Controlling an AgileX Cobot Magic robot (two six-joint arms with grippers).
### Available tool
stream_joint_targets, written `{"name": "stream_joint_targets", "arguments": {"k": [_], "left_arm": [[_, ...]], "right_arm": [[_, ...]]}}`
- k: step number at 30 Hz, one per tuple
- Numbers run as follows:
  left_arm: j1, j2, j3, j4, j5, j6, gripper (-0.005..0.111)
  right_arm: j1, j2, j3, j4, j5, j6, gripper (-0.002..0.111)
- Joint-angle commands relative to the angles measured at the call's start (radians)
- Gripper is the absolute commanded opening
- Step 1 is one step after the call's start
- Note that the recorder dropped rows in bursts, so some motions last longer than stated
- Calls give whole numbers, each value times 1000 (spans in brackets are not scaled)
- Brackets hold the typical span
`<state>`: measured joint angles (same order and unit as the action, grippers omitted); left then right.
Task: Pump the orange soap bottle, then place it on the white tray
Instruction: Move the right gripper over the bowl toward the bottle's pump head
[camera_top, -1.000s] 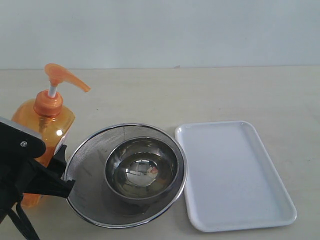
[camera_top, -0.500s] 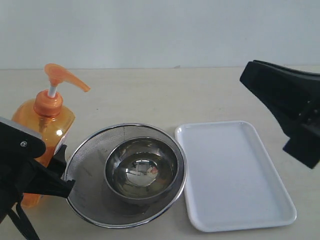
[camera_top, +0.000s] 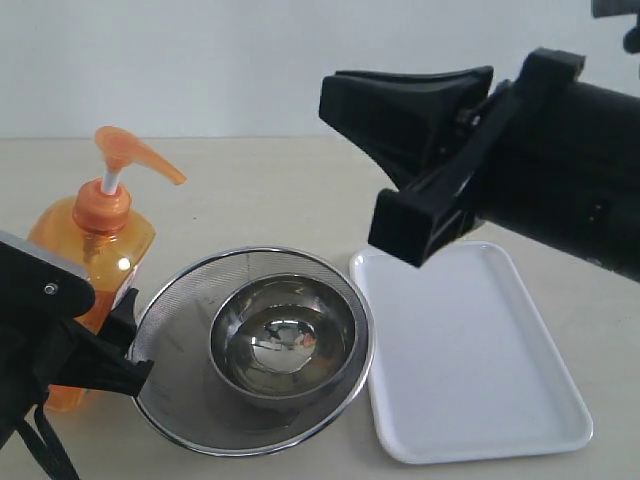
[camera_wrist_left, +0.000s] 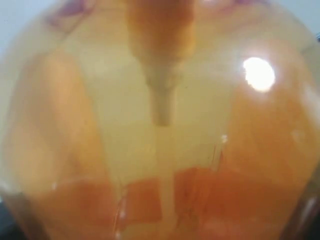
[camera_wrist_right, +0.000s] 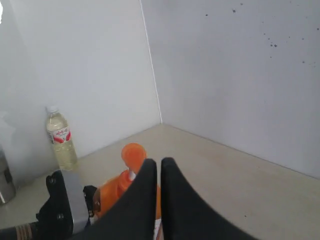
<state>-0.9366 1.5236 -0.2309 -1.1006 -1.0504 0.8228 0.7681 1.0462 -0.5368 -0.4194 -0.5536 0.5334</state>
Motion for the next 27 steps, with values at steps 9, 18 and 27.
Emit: {"name": "stream_joint_targets", "arguments": {"k": [9,18,27], "left_arm": [[-3,-4,-3,40,-84,7,5],[-3,-4,-3,45,-84,7,5],[-3,-4,-3,70,-84,7,5]], "right_arm": [[-1,229,-132,-439,-47,265,0],[-1,332,-213,-557,-143,408,0],[22,432,-269,-555,-138,406,0]]}}
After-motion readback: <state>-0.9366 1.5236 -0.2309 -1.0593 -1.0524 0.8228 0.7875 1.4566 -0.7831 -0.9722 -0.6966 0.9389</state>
